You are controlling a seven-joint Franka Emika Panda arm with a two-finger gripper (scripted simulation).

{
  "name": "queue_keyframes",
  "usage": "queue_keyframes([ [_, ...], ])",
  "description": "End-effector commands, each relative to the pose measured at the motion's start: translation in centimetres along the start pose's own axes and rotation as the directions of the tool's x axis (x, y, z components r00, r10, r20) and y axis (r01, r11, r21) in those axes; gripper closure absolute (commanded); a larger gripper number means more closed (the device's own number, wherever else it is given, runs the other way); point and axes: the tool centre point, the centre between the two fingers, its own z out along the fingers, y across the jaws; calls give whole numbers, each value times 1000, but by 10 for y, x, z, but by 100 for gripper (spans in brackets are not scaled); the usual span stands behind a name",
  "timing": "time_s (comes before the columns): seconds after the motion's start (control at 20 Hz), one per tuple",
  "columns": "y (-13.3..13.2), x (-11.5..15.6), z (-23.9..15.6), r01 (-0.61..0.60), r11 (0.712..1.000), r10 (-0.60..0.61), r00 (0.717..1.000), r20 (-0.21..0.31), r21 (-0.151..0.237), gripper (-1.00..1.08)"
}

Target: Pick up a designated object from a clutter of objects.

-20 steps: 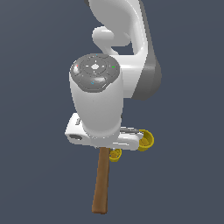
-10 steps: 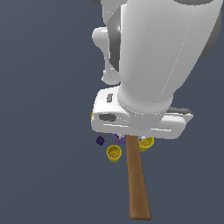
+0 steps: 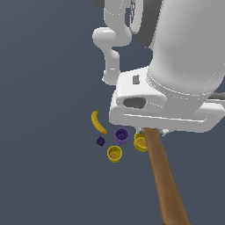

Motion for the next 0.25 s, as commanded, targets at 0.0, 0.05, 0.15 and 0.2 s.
queue_keyframes([
  [0.0, -4, 1, -7, -1, 1000, 1, 1000, -3, 1, 108],
  [0.05, -5, 1, -7, -1, 1000, 1, 1000, -3, 1, 108],
  [0.15, -6, 1, -9, -1, 1000, 1, 1000, -3, 1, 108],
  [0.2, -6, 1, -9, -1, 1000, 1, 1000, -3, 1, 108],
])
